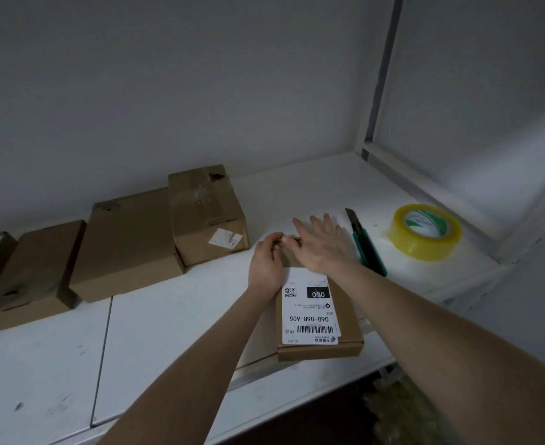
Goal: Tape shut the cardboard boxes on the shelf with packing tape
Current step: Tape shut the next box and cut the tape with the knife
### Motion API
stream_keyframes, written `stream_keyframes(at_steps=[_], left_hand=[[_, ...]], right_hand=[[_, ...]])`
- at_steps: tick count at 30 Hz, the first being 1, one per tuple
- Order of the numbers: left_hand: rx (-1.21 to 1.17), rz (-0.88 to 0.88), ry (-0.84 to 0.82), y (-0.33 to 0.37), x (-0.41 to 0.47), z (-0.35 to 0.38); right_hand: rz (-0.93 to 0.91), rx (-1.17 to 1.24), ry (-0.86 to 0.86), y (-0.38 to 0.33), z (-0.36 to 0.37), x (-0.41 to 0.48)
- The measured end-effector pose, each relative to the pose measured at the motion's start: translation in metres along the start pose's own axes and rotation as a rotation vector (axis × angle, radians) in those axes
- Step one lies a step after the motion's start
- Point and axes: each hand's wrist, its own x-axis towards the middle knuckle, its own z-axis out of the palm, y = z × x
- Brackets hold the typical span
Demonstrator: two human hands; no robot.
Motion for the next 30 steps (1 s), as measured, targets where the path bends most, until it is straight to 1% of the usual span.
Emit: stream_keyframes(at_steps=[3, 7, 10, 14, 18, 23, 27, 30], left_hand=[[0.018, 0.014, -0.001, 0.002, -0.001, -0.001], [0.018, 0.014, 0.009, 0.003, 0.000, 0.000], [0.022, 0.010, 0.010, 0.004, -0.002, 0.000], [0.037, 0.020, 0.014, 0.004, -0.003, -0.001], [0.037, -0.005, 0.012, 0.004, -0.001, 0.000], [0.029, 0.017, -0.003, 0.005, -0.001, -0.002], [0.038, 0.002, -0.032, 0.005, -0.003, -0.002], [0.071, -0.019, -0.108, 0.008, -0.002, -0.008]], right_hand=[[0.019, 0.013, -0.028, -0.001, -0.004, 0.000], [0.041, -0.025, 0.015, -0.003, 0.003, 0.001], [0.041, -0.021, 0.015, -0.004, 0.006, 0.001], [0.041, -0.035, -0.025, -0.004, 0.001, -0.001], [0.050, -0.045, 0.004, -0.004, 0.005, -0.001], [0.049, -0.039, 0.011, -0.004, 0.003, -0.001], [0.050, -0.058, 0.028, -0.004, 0.008, -0.001], [0.047, -0.019, 0.008, -0.004, 0.006, -0.003]])
